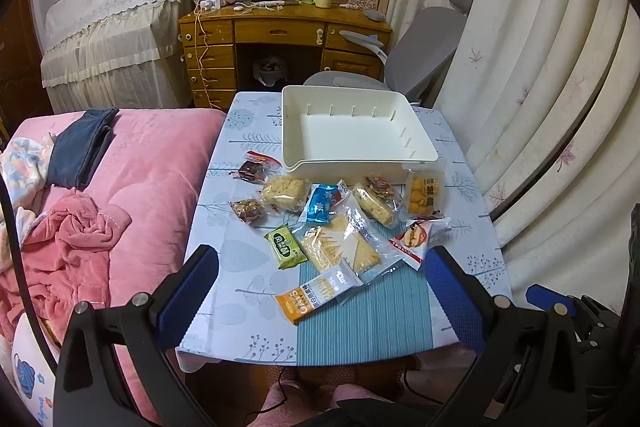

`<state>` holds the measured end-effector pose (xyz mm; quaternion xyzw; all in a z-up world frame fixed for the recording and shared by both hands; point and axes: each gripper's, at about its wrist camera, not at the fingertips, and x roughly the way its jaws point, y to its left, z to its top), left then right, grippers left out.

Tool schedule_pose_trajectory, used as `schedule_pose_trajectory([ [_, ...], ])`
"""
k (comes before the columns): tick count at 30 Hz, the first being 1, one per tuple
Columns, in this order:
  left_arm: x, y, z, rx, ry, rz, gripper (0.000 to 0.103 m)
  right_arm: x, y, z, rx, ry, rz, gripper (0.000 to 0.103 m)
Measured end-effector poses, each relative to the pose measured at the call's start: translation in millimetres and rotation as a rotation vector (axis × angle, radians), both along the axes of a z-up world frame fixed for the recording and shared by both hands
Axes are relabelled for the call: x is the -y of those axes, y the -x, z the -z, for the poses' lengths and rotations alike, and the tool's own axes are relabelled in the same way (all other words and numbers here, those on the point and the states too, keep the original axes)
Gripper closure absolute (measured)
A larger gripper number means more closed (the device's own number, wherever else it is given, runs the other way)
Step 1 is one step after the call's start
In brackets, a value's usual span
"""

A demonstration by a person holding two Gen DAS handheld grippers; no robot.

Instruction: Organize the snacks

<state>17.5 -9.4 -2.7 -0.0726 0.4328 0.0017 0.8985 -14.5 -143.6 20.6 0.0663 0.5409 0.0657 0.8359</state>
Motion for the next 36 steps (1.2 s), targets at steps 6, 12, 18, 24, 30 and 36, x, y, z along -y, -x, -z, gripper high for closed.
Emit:
schedule_pose_trajectory([
  [6, -1, 2, 0, -0.003, 0.01, -0.012, 0.0, 0, 0, 0, 0.0, -0.003, 0.001, 0.003],
  [12, 2, 3, 2, -0.014, 0.031, -0.016, 0.0, 0, -1, 3, -0.012, -0.008, -0.018, 0.003],
  [18, 2, 3, 6, -0.039, 0.056, -0.059, 0.0, 8, -6, 8, -0.038, -0.023, -0.08, 0.003],
  [24, 0, 6, 19, -0.1, 0.068, -0.131, 0.0, 16, -14, 19, -0.071, -0.046, -0.123, 0.003],
  [30, -6, 10, 34, -0.14, 0.103, -0.182, 0.0, 21, -23, 35, -0.126, -0.078, -0.147, 0.003],
  [36, -16, -1, 46, -0.206, 0.086, -0.186, 0.0, 21, -35, 44, -0.163, -0.118, -0.138, 0.003],
])
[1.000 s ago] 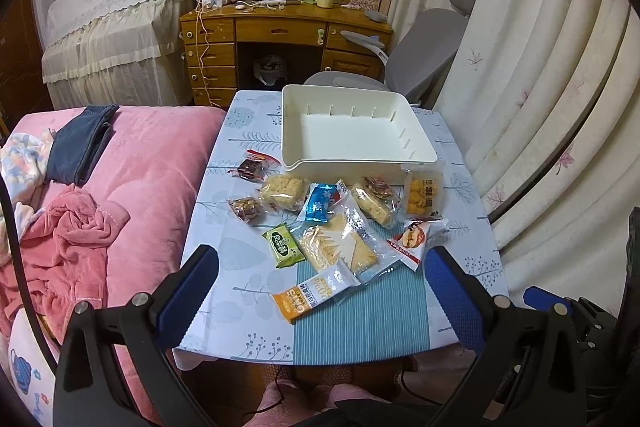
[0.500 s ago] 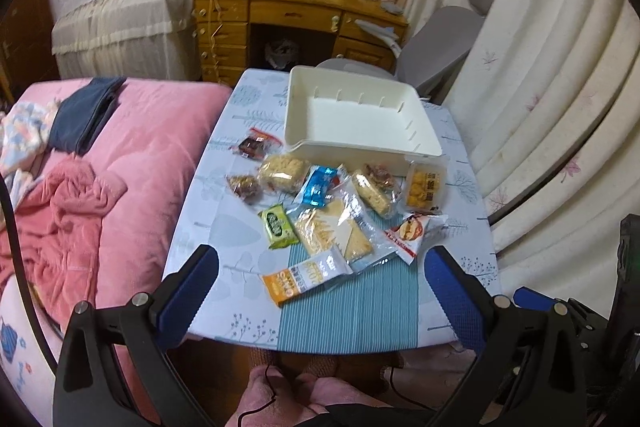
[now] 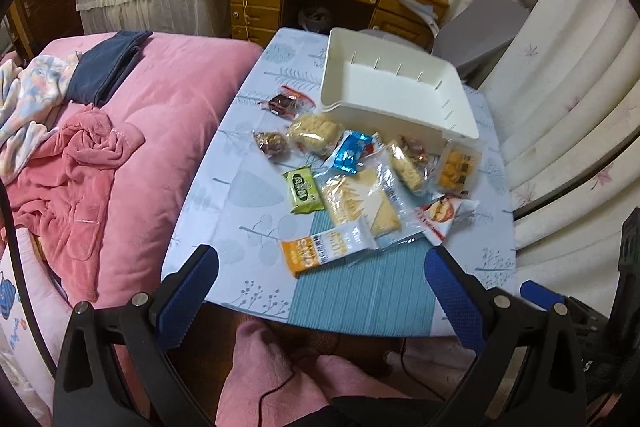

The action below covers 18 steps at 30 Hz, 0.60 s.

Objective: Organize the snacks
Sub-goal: 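Grasp the white-orange protein bar with the right tool while the left tool grasps the brown nut bar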

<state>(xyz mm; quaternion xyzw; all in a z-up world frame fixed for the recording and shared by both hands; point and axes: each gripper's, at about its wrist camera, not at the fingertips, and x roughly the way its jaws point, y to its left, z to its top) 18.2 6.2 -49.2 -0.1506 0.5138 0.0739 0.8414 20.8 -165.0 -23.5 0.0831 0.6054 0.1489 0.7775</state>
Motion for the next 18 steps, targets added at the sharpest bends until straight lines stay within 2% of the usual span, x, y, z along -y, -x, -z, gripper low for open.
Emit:
schedule_pose_trajectory([
  [10, -42, -48, 18, -0.079, -0.01, 0.059, 0.0, -8, -29, 17, -0.079, -0.035, 0.16, 0.003],
  [18, -80, -103, 26, -0.096, 0.002, 0.234, 0.001, -31, -45, 37, -0.167, -0.098, 0.368, 0.003],
])
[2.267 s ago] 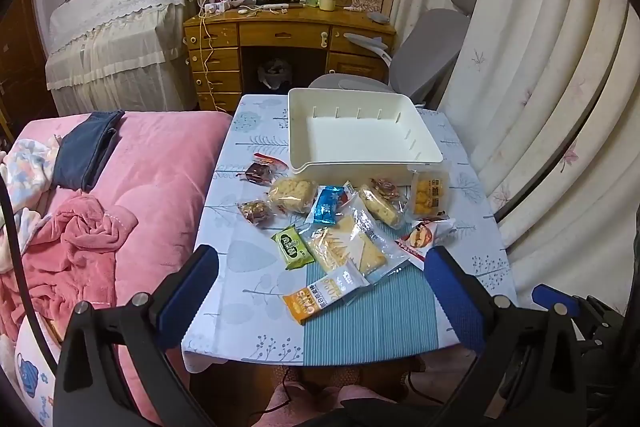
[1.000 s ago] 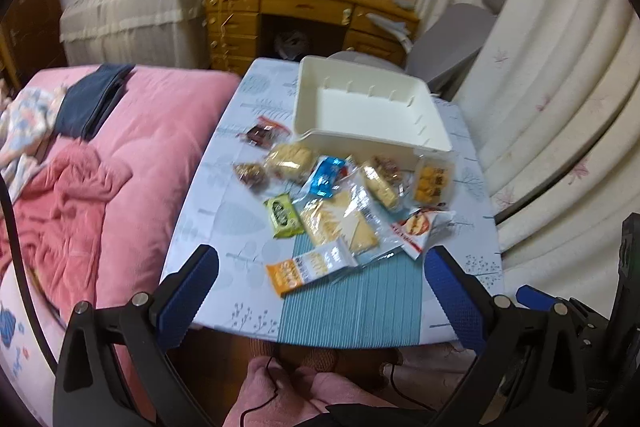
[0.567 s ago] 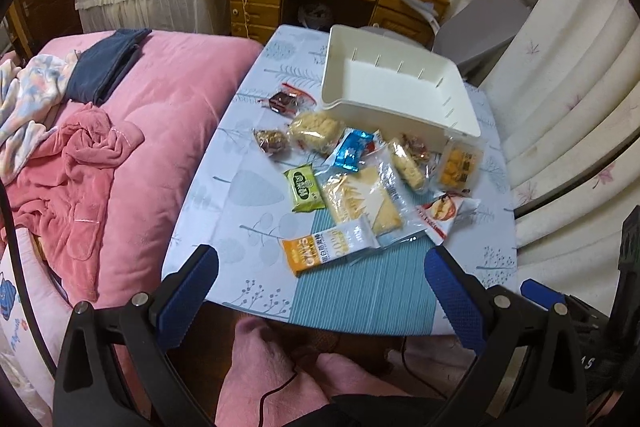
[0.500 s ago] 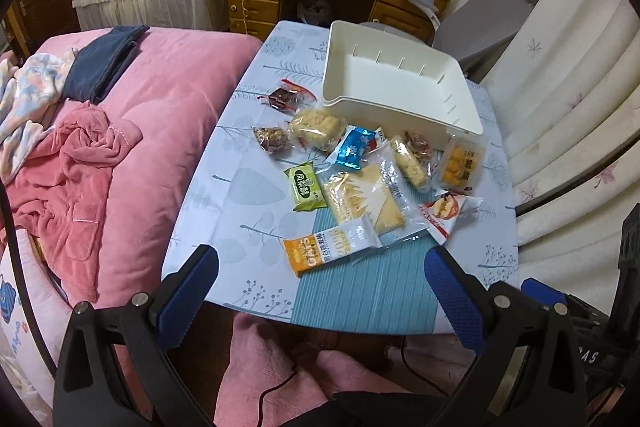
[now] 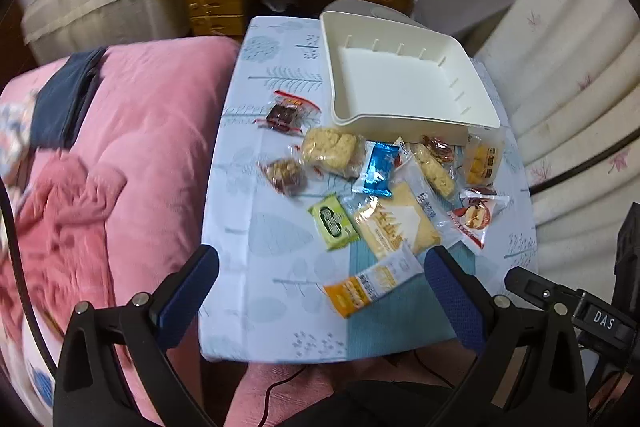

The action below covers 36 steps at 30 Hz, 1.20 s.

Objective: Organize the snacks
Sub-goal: 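Grasp the white-orange protein bar with the right tool while the left tool grasps the brown nut bar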

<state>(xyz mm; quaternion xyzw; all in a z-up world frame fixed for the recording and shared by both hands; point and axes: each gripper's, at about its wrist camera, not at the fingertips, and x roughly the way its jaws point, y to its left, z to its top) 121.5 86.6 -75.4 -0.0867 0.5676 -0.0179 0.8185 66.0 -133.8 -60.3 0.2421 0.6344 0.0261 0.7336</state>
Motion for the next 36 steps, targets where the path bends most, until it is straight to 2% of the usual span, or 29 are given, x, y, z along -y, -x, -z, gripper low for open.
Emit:
schedule_pose_trajectory([
  [4, -11, -25, 15, -0.034, -0.007, 0.09, 0.002, -13, -2, 15, -0.05, -0.005, 0.101, 0.003],
  [12, -32, -78, 67, -0.108, -0.003, 0.226, 0.01, -35, 0, 59, -0.179, -0.007, 0.296, 0.003],
  [18, -40, -113, 116, -0.177, 0.025, 0.237, 0.01, -49, 3, 105, -0.358, -0.047, 0.381, 0.009],
  [22, -41, -131, 145, -0.218, 0.033, 0.239, 0.01, -58, 1, 137, -0.447, -0.077, 0.417, 0.009],
  [25, -41, -143, 166, -0.246, 0.032, 0.24, 0.01, -65, -2, 159, -0.507, -0.094, 0.452, 0.013],
  [30, -40, -159, 189, -0.275, 0.04, 0.255, 0.011, -74, -8, 184, -0.577, -0.076, 0.498, 0.016],
  [36, -40, -170, 211, -0.337, 0.08, 0.258, 0.02, -78, -20, 196, -0.622, -0.005, 0.527, 0.024],
])
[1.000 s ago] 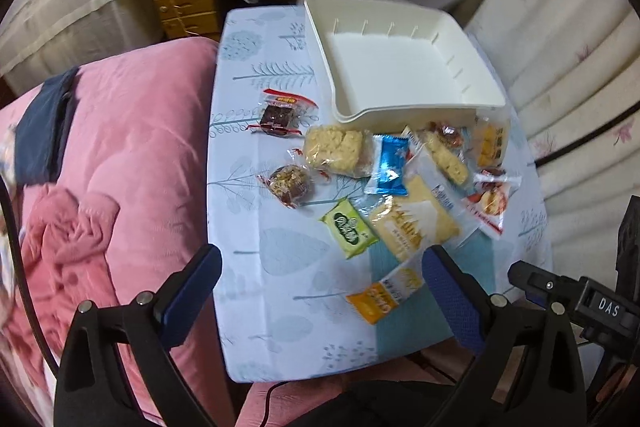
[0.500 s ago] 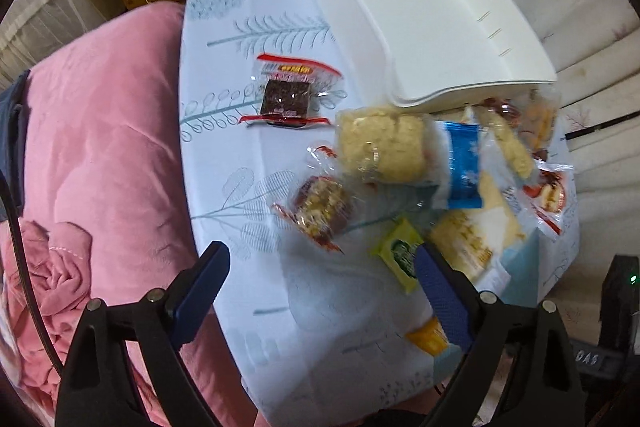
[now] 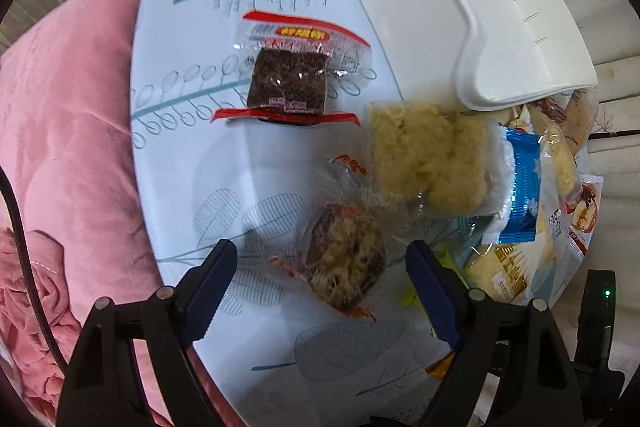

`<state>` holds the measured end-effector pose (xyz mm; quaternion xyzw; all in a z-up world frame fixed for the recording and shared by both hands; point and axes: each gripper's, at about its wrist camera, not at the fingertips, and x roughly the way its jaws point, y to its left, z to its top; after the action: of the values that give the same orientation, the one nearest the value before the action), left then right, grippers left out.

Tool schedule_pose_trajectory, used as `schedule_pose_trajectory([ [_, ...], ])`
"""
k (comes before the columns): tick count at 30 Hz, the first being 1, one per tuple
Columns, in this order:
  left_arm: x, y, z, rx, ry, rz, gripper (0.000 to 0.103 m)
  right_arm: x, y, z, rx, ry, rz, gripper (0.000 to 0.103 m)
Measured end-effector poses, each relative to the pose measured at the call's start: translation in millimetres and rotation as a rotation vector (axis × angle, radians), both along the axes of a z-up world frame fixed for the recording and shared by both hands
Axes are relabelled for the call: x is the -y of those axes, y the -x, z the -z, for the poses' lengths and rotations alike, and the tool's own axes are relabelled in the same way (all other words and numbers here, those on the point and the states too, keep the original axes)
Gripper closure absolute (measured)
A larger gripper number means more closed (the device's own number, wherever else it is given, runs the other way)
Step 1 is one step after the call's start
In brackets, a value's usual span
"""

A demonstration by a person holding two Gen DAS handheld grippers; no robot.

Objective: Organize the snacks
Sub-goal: 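Grasp the white-orange protein bar with the right tool while the left tool grasps the brown nut bar, then carry both bars over the white tray and open both tools to drop them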

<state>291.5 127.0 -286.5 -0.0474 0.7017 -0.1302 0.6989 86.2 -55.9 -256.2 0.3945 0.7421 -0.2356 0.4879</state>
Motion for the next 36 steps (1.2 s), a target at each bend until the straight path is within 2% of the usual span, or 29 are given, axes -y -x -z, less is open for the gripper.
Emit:
schedule_pose_trajectory([
  [2, -2, -2, 4, -0.013, 0.001, -0.002, 0.028, -3, -2, 3, -0.018, 0.014, -0.01, 0.026],
  [7, -9, -5, 11, -0.038, 0.037, -0.027, 0.031, -6, -10, 3, -0.053, 0.039, -0.015, 0.028],
  [13, -11, -6, 12, -0.023, 0.052, -0.022, 0.043, -20, -33, -6, -0.068, 0.058, -0.038, 0.04],
  [15, -11, -7, 13, -0.015, 0.064, -0.028, 0.048, -22, -41, -5, -0.062, 0.064, -0.038, 0.049],
  [20, -12, -9, 12, -0.006, 0.083, -0.042, 0.052, -15, -39, -14, -0.052, 0.075, -0.009, 0.062],
  [23, -14, -9, 12, -0.008, 0.106, -0.048, 0.06, -10, -33, -15, -0.038, 0.063, 0.016, 0.062],
  [30, -22, -3, 13, -0.038, 0.115, -0.066, 0.063, -3, -20, -18, -0.02, -0.016, 0.08, 0.063],
  [36, -25, 8, -8, -0.014, 0.111, -0.082, 0.064, 1, -27, -38, 0.013, -0.068, 0.081, 0.063],
])
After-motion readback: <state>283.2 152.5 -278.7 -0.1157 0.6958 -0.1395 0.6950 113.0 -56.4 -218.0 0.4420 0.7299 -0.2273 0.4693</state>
